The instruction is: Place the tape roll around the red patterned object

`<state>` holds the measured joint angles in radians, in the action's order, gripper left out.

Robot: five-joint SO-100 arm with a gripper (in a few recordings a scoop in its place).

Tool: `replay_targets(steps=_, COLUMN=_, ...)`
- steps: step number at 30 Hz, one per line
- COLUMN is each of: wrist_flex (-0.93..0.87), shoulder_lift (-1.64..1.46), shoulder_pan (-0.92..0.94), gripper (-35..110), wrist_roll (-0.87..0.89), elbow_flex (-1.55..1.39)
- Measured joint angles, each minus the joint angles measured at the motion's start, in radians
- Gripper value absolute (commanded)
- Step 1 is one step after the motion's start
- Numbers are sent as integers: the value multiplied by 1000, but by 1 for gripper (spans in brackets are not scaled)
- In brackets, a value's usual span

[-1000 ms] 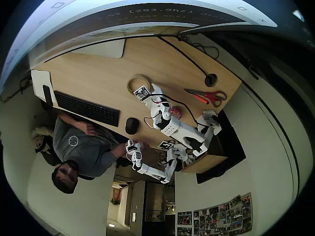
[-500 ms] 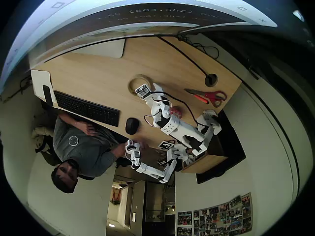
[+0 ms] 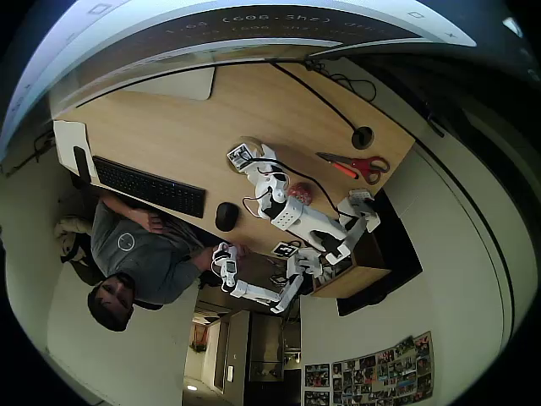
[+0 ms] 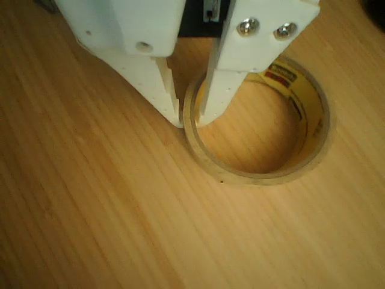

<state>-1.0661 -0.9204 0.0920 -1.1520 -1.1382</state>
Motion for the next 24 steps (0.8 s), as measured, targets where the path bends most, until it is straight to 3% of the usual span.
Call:
replay_targets(steps=6, wrist_flex=-74, shoulder_lift=15, shoulder_pan=3, gripper=0, wrist_roll=-9, elbow_flex=103)
replay_targets(steps=15, wrist_flex=-382, shoulder_lift=-37, shoulder_pan=31, gripper=0, wrist_roll=-104, elbow_flex=374)
replay_targets(steps=19, wrist_flex=-428, shoulder_lift=-209, shoulder_pan=25, gripper=0, wrist_roll=-126, elbow_flex=333)
replay_targets(steps=24, wrist_flex=-403, shoulder_lift=-534, shoulder_pan=-37, gripper=0, wrist_roll=-98, elbow_flex=77)
